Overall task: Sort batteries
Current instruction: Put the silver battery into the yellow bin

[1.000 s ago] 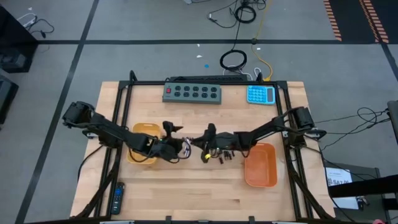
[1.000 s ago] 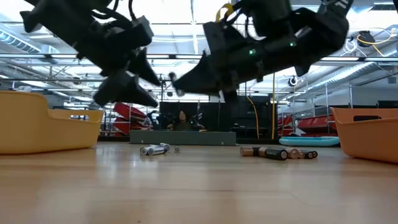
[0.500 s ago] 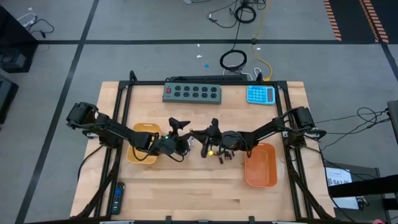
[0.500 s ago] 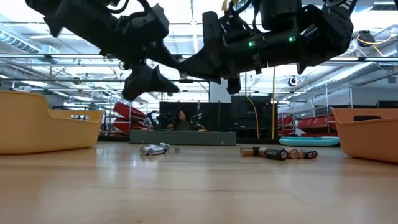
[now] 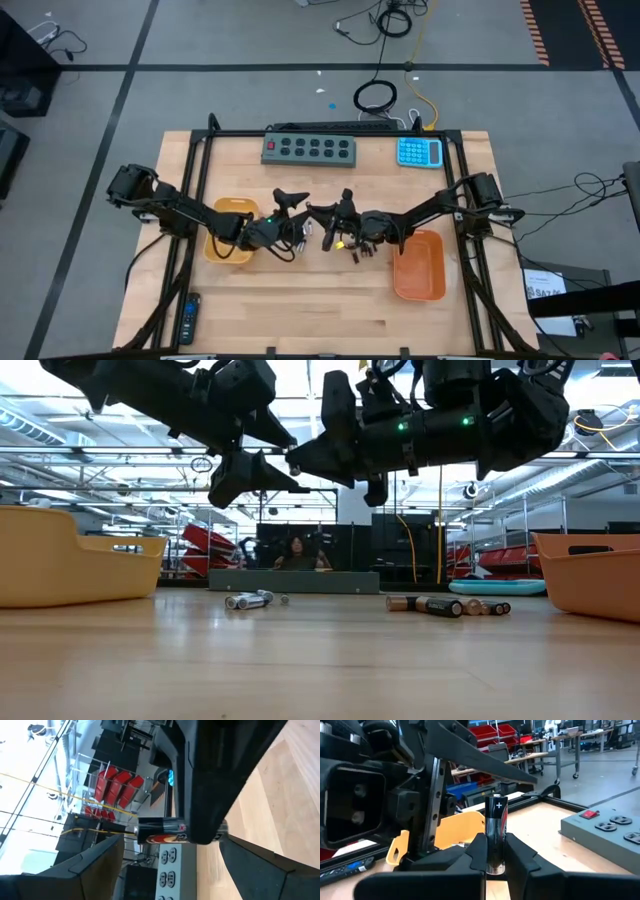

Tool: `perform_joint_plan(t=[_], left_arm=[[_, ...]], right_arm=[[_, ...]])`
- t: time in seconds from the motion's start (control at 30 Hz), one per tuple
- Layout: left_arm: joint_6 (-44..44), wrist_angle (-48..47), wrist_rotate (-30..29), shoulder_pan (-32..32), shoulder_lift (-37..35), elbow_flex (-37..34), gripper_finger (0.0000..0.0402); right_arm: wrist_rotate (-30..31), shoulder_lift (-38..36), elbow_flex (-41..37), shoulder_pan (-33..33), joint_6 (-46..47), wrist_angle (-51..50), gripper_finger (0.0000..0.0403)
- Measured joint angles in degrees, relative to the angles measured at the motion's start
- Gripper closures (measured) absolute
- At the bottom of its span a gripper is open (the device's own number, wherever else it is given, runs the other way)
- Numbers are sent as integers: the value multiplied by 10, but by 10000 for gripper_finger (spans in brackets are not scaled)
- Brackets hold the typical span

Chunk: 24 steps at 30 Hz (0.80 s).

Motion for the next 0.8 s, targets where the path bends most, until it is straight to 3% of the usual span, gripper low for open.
perform_joint_plan(t=[0.6,0.8], left_arm=[[46,58,14,3,0,0,67],[46,57,15,3,0,0,102]], right_arm=[[8,0,1,0,0,17,383],[7,-1,1,0,1,17,383]])
